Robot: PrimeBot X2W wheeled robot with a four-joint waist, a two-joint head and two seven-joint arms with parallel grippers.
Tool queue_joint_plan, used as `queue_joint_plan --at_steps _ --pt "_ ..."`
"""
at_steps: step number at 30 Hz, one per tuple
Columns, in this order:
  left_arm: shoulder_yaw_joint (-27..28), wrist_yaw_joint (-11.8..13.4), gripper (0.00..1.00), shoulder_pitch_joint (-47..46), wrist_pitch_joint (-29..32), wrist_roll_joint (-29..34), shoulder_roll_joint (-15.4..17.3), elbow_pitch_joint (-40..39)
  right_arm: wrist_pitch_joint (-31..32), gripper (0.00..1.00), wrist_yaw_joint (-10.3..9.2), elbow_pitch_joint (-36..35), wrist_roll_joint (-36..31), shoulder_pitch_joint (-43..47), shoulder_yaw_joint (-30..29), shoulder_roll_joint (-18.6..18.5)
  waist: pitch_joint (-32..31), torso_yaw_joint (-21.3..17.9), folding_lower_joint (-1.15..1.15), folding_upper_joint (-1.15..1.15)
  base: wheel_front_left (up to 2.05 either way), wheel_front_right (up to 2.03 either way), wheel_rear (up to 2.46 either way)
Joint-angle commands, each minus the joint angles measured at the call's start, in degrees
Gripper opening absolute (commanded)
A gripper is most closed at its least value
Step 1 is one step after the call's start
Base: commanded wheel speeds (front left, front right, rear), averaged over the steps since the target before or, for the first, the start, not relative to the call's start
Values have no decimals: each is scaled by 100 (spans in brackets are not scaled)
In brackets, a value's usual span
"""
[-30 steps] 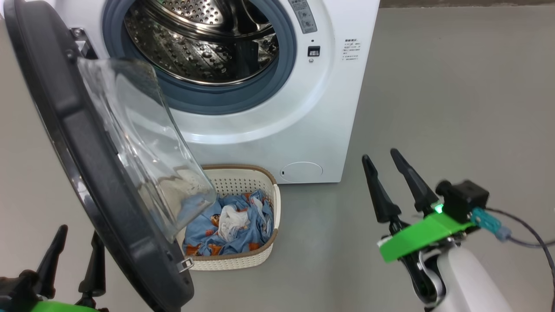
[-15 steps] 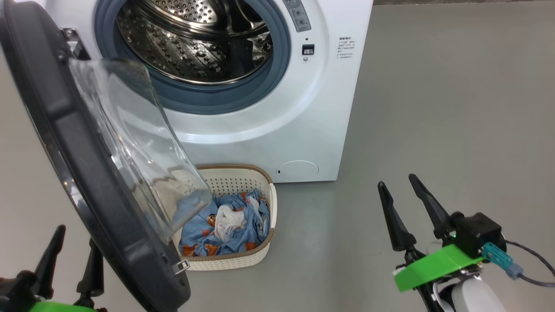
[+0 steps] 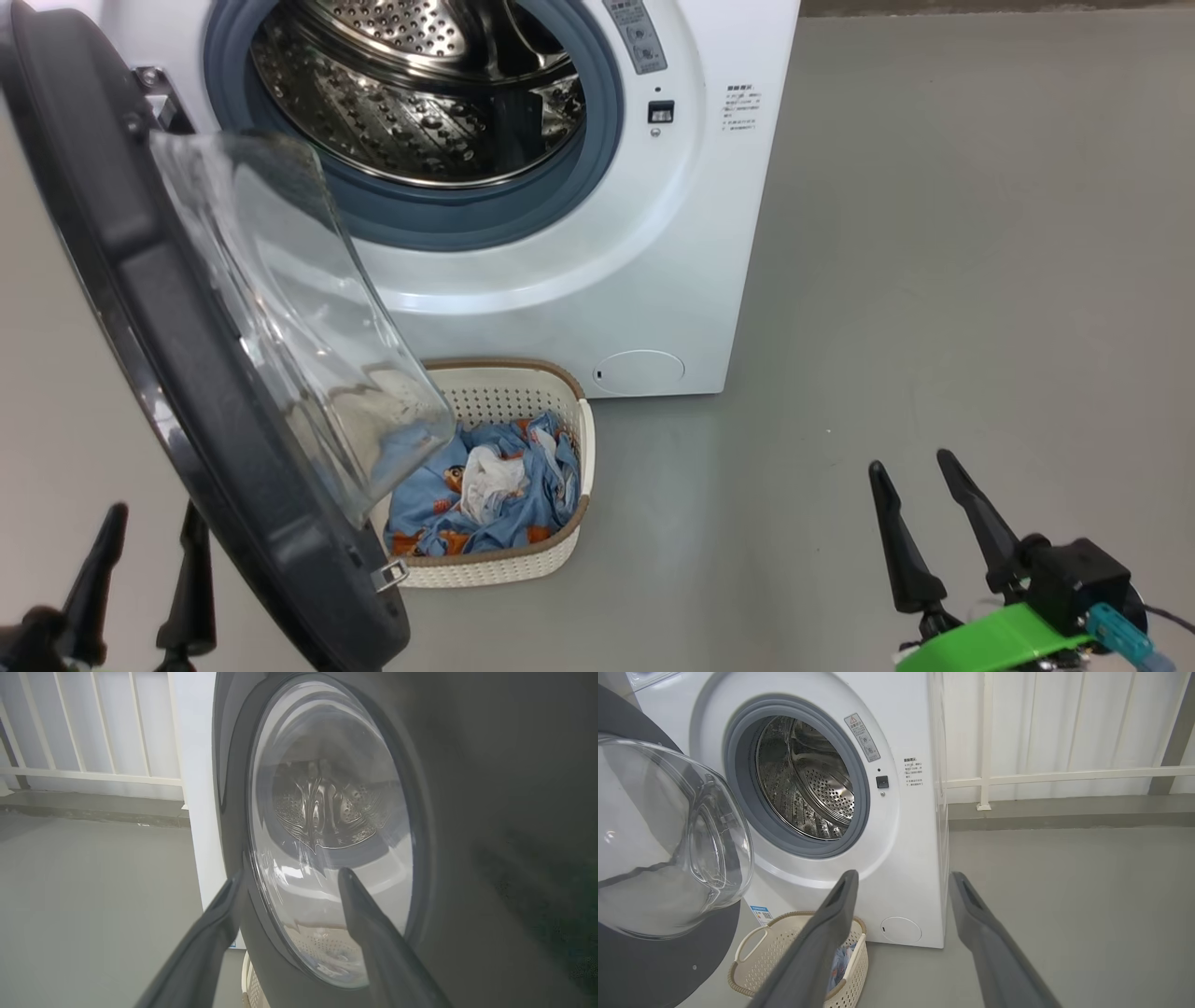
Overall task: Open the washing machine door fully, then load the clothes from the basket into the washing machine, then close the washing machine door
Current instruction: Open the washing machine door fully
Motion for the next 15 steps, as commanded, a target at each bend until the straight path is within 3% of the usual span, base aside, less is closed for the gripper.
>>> queue_joint_plan --at_steps 1,15 --pt "249 -9 100 -82 -38 86 112 -158 -68 100 17 -186 -2 -29 116 15 -5 -3 0 0 0 0 0" --pt "378 -9 100 51 -38 188 -154 -175 -68 100 17 -384 -367 237 -15 15 -61 49 0 0 0 0 0"
